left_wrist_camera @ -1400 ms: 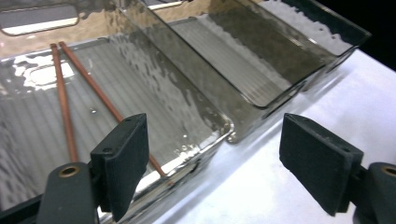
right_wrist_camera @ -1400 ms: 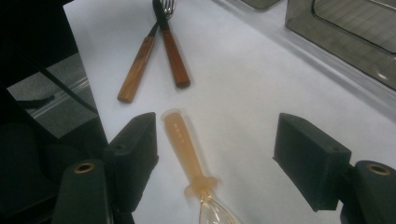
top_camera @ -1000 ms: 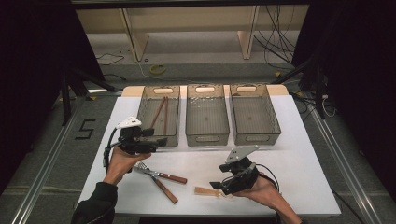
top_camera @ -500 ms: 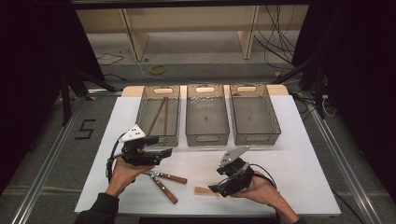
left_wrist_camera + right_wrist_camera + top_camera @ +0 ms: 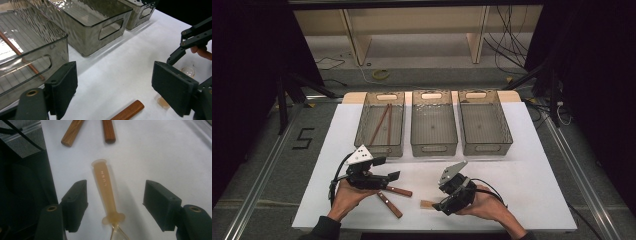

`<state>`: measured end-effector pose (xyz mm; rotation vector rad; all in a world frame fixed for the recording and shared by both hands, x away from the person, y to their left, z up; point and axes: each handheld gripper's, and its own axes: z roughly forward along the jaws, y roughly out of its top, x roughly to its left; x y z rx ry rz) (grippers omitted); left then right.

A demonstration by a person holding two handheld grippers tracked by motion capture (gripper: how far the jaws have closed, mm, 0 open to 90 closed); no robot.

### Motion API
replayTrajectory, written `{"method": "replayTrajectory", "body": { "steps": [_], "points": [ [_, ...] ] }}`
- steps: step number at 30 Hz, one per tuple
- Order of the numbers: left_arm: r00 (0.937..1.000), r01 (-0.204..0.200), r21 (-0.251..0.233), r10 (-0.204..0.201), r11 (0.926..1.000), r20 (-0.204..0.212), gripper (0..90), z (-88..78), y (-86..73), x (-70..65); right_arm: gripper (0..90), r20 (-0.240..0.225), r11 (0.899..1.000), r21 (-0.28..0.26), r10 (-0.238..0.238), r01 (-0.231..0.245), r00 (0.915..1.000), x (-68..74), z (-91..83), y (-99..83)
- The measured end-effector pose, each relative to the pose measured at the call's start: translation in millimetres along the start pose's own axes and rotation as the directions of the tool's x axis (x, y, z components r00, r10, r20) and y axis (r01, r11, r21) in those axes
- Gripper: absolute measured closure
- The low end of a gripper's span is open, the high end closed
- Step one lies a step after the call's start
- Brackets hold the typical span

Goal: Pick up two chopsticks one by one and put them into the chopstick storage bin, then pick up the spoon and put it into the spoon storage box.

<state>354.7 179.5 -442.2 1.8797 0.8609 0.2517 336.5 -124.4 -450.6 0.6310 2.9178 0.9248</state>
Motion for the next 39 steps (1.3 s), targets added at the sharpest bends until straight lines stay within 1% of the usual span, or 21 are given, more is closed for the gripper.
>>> {"method": "replayTrajectory", "body": {
  "steps": [3,10,12,14,17,18,21,25,28,32,33,34,35,36,39],
  "points": [
    [1.0000,0.000,-0.008,0.000,1.0000,-0.003,20.3,-0.3,-2.8,-1.3,39.0,-0.003,1.000,0.010,-0.005,0.005,1.0000,-0.1,2.6,1.2],
    [1.0000,-0.002,-0.011,0.002,0.9999,-0.008,20.3,0.9,-8.6,-2.8,45.4,-0.018,0.999,0.032,-0.012,0.013,0.9998,-2.3,7.7,3.0],
    [0.9999,-0.009,-0.017,0.009,0.9998,-0.009,20.4,1.5,-10.0,-3.9,47.0,-0.017,0.999,0.037,-0.022,0.022,0.9996,-2.7,9.7,3.2],
    [0.9994,-0.027,-0.022,0.027,0.9994,-0.021,20.4,2.0,-11.4,-5.2,48.7,-0.022,0.999,0.043,-0.030,0.031,0.9993,-2.3,11.2,3.6],
    [0.9985,-0.047,-0.018,0.047,0.9987,-0.028,20.4,1.7,-14.2,-7.4,50.9,-0.023,0.998,0.056,-0.037,0.038,0.9991,-1.0,13.6,4.3],
    [0.9983,-0.053,-0.013,0.053,0.9985,-0.026,20.4,1.2,-15.3,-7.5,51.9,-0.019,0.997,0.062,-0.048,0.049,0.9987,-1.0,14.4,4.5],
    [0.9985,-0.050,-0.012,0.050,0.9987,-0.024,20.4,0.7,-17.2,-8.0,54.7,-0.018,0.996,0.070,-0.051,0.053,0.9985,1.1,16.8,5.6],
    [0.9987,-0.046,-0.013,0.046,0.9989,-0.020,20.4,0.0,-17.8,-8.8,57.6,-0.025,0.992,0.094,-0.077,0.079,0.9967,3.9,20.7,6.7],
    [0.9989,-0.043,-0.016,0.043,0.9989,-0.016,20.3,-0.3,-18.5,-8.6,60.8,-0.015,0.990,0.108,-0.091,0.092,0.9957,5.3,23.7,7.4],
    [0.9988,-0.048,-0.005,0.048,0.9988,-0.011,20.3,0.8,-20.0,-8.3,65.5,-0.008,0.985,0.133,-0.106,0.106,0.9943,6.6,25.9,7.8],
    [0.9989,-0.045,-0.003,0.045,0.9990,-0.013,20.2,1.3,-20.4,-8.7,66.4,-0.007,0.983,0.135,-0.121,0.121,0.9926,6.3,26.6,7.8],
    [0.9989,-0.046,-0.002,0.046,0.9990,-0.014,20.2,1.3,-20.5,-8.7,67.5,-0.005,0.984,0.138,-0.117,0.116,0.9931,7.7,27.3,8.1],
    [0.9989,-0.045,-0.001,0.045,0.9990,-0.013,20.2,1.3,-20.6,-8.5,68.4,-0.004,0.982,0.143,-0.122,0.121,0.9926,8.0,27.7,8.2],
    [0.9989,-0.044,-0.001,0.044,0.9990,-0.013,20.2,1.3,-20.8,-8.2,68.9,-0.007,0.980,0.146,-0.137,0.136,0.9906,8.1,28.6,8.2],
    [0.9989,-0.045,0.000,0.045,0.9990,-0.013,20.3,1.2,-20.9,-8.1,72.4,-0.001,0.976,0.159,-0.148,0.146,0.9890,9.9,28.6,9.4]
  ]
}}
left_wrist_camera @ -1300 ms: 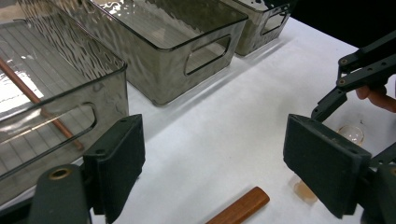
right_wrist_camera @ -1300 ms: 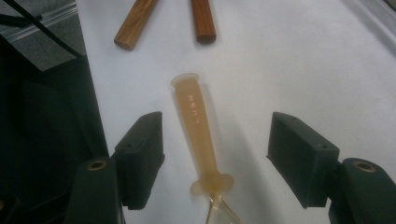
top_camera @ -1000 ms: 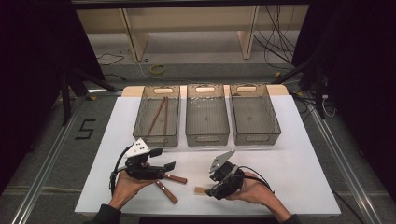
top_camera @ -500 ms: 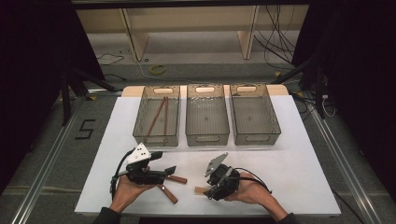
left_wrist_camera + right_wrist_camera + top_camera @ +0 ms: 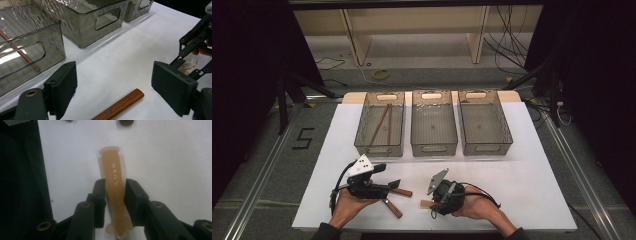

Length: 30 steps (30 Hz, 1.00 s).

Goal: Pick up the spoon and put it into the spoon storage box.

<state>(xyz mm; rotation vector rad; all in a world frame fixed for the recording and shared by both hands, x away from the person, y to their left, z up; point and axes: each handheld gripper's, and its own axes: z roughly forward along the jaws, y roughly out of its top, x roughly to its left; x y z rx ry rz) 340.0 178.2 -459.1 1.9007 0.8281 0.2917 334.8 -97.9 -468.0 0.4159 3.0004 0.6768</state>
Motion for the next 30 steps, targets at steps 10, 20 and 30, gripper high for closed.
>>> {"method": "replayTrajectory", "body": {
  "steps": [10,20,30],
  "points": [
    [1.0000,0.006,-0.001,-0.006,1.0000,-0.002,20.4,-0.1,-1.4,1.0,75.4,0.012,1.000,0.000,-0.025,0.025,0.9996,2.5,0.6,0.7],
    [0.9999,0.009,-0.009,-0.009,0.9999,-0.012,20.5,-1.0,-3.6,3.7,76.4,0.020,0.999,-0.031,0.016,-0.015,0.9997,-0.1,-5.1,-0.1],
    [0.9999,0.010,-0.012,-0.010,0.9999,-0.009,20.5,-0.2,-4.2,3.6,76.6,0.016,0.982,-0.144,0.128,-0.124,0.9917,-16.2,-22.7,-5.5]
  ]
}}
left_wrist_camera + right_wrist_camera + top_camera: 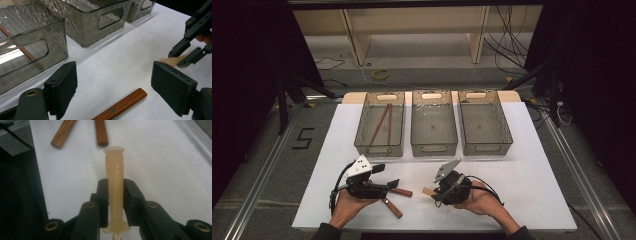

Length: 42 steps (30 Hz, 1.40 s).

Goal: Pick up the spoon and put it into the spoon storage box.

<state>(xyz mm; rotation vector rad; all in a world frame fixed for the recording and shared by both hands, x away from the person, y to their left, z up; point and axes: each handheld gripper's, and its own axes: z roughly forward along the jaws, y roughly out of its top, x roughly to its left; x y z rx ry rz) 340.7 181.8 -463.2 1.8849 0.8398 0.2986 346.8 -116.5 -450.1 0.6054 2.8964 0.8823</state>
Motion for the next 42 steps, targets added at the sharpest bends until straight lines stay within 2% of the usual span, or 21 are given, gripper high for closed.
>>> {"method": "replayTrajectory", "body": {
  "steps": [3,7,14,19,30,35,42],
  "points": [
    [1.0000,-0.001,-0.001,0.001,1.0000,0.003,20.6,0.2,0.0,-0.1,76.7,0.004,0.998,-0.049,0.032,-0.031,0.9995,-5.6,-7.2,0.3],
    [1.0000,0.001,-0.001,-0.001,1.0000,0.004,20.5,0.8,-0.4,-0.2,76.6,0.010,0.991,-0.109,0.076,-0.074,0.9971,-12.1,-17.2,1.4],
    [1.0000,0.001,-0.010,-0.001,1.0000,0.000,20.5,0.5,-0.5,0.2,76.6,0.029,0.970,-0.201,0.146,-0.137,0.9889,-26.9,-31.4,5.6],
    [1.0000,0.005,-0.011,-0.005,0.9999,-0.001,20.5,0.8,-1.0,0.8,76.6,0.047,0.953,-0.255,0.178,-0.161,0.9828,-39.5,-43.0,12.1],
    [1.0000,0.005,-0.012,-0.005,0.9999,-0.002,20.5,0.3,-1.1,1.6,76.5,0.091,0.922,-0.336,0.234,-0.191,0.9679,-67.6,-57.3,34.7],
    [1.0000,0.004,-0.013,-0.004,0.9999,-0.003,20.5,0.1,-1.1,1.8,76.5,0.112,0.915,-0.347,0.257,-0.204,0.9600,-80.1,-58.8,46.3],
    [1.0000,0.006,-0.014,-0.006,0.9999,-0.005,20.5,-0.2,-1.3,2.3,76.5,0.127,0.899,-0.376,0.288,-0.222,0.9493,-95.1,-62.4,62.4]
  ]
}}
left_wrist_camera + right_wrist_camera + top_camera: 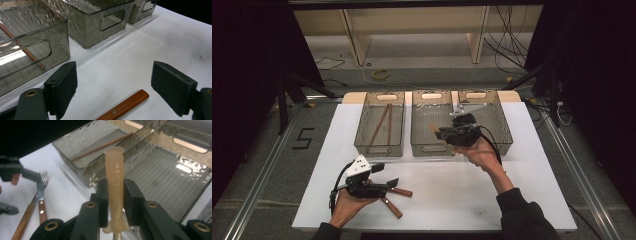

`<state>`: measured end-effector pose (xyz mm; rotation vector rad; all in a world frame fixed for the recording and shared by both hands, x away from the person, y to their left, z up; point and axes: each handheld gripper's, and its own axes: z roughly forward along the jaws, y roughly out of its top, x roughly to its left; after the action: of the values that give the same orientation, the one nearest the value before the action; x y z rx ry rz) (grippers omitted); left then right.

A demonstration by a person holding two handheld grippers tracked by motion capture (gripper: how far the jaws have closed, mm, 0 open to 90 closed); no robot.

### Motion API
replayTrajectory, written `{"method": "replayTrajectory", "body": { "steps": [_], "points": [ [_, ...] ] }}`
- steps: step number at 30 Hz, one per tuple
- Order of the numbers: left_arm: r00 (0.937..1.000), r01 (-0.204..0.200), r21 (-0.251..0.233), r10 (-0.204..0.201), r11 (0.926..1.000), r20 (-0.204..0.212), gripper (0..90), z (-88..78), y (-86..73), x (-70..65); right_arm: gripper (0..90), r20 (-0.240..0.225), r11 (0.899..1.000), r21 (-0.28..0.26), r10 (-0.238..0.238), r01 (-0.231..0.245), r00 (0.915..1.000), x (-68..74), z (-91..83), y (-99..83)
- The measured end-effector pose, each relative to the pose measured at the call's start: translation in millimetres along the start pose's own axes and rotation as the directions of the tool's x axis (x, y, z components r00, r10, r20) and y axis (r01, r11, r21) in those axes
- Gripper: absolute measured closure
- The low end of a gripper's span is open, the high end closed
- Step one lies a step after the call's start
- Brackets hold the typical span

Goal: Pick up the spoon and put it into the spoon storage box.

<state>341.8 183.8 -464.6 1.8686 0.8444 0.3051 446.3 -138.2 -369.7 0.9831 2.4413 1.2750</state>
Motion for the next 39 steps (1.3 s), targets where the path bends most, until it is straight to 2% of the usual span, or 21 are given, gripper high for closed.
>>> {"method": "replayTrajectory", "body": {
  "steps": [14,27,39],
  "points": [
    [1.0000,-0.001,-0.001,0.001,1.0000,0.000,20.5,-0.2,-0.1,0.3,76.4,0.057,0.999,-0.007,0.041,-0.041,0.9975,-19.1,20.9,22.5],
    [1.0000,-0.002,0.000,0.002,1.0000,-0.001,20.6,-0.7,-0.4,0.9,76.3,0.111,0.995,0.010,0.102,-0.103,0.9886,-38.3,46.4,31.1],
    [1.0000,-0.004,0.002,0.004,1.0000,0.000,20.6,-0.7,-0.8,1.6,76.2,0.149,0.990,0.032,0.131,-0.137,0.9801,-49.5,62.9,33.1]
  ]
}}
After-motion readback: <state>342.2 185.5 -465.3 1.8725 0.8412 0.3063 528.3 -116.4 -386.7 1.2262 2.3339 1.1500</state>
